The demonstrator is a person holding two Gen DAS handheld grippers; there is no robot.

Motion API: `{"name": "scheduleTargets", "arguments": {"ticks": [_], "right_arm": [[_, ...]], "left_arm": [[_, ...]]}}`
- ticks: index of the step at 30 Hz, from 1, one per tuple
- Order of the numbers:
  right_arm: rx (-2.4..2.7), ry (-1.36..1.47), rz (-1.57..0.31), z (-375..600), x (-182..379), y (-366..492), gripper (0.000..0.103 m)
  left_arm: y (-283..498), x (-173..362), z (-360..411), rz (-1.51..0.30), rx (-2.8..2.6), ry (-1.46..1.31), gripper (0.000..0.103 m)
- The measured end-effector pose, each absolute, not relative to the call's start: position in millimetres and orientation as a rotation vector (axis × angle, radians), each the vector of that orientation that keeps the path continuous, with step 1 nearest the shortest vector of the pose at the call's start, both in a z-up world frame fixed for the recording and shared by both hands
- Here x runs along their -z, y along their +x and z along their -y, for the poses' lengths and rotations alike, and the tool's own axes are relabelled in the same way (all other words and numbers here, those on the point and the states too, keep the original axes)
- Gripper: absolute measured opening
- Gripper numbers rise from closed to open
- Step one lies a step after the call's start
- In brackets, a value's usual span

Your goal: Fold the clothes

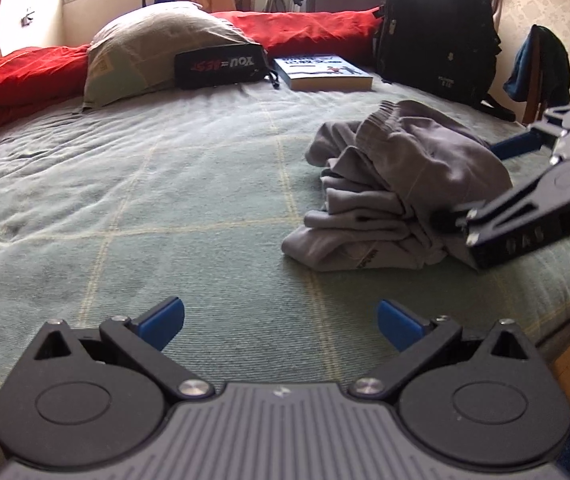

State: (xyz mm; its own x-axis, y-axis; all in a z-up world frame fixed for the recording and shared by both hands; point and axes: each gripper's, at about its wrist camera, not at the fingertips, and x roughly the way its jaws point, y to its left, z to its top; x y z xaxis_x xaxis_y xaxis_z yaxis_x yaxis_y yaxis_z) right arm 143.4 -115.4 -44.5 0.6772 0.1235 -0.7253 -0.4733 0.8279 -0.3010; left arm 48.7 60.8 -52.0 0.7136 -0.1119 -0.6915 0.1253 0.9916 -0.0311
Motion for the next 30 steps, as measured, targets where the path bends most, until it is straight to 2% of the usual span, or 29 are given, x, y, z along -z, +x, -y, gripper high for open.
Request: {"name": "scheduleTargets", "arguments": {"ticks": [17, 23, 30], "right_arm": [[-0.199, -0.266, -0.756, 230.7, 31.4, 172.6, 0.103], [-0.304, -0.228, -0.714, 230.6, 19.6, 171.9, 0.103], [-0.38, -0.212, -0.754, 218.7, 27.1, 195.5, 0.103]], "left_arm": [[61.1, 53.8, -23.1, -0.76, 0.186, 0.07, 0.102], [75.7, 50.0, -7.6, -0.776, 0.201, 0.093, 0.102], [100.8, 50.1, 9.1, -0.79, 0.205, 0.119, 0.102]]}}
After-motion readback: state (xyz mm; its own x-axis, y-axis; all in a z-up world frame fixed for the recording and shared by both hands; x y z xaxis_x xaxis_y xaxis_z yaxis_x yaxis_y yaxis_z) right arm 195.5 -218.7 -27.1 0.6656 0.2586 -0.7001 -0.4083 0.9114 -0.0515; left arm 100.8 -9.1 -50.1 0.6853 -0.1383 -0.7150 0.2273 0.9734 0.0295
